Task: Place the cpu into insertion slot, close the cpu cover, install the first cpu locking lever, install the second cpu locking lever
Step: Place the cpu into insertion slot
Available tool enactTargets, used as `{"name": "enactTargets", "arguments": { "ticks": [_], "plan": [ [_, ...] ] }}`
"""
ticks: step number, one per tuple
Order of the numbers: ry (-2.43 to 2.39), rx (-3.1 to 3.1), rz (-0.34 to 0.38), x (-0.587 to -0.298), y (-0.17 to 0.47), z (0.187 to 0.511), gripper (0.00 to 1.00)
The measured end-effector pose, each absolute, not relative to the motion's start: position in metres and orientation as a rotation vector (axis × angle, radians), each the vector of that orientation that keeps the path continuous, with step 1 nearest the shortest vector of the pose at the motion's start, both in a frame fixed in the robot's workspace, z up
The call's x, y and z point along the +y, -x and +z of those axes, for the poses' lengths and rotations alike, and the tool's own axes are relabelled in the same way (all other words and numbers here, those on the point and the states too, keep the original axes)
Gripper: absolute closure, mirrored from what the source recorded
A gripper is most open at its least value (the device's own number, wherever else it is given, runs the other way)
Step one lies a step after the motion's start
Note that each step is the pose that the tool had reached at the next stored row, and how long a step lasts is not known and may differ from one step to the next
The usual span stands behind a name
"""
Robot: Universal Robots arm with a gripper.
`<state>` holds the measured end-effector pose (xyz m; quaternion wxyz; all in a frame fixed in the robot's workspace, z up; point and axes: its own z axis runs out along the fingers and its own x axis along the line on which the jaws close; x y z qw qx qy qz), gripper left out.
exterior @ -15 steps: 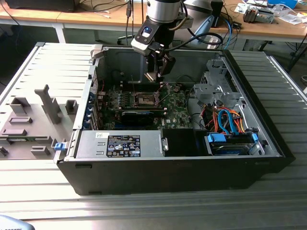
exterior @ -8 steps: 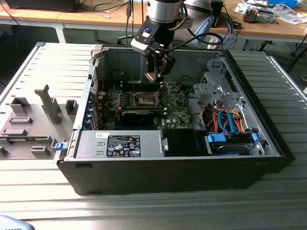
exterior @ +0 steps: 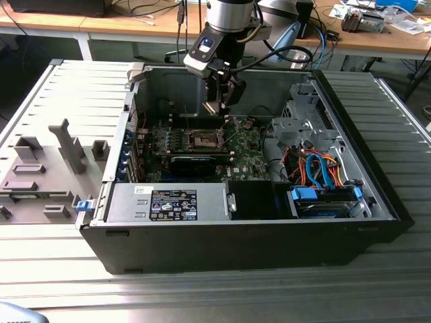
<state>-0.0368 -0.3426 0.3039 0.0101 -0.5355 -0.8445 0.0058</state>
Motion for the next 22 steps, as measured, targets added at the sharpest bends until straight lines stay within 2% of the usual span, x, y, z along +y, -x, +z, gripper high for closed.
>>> {"name": "enactTargets", "arguments": {
  "ticks": [22],
  "plan": [
    [1.689, -2.625, 0.018, -0.3423, 0.0368, 0.3036, 0.45]
  ]
}}
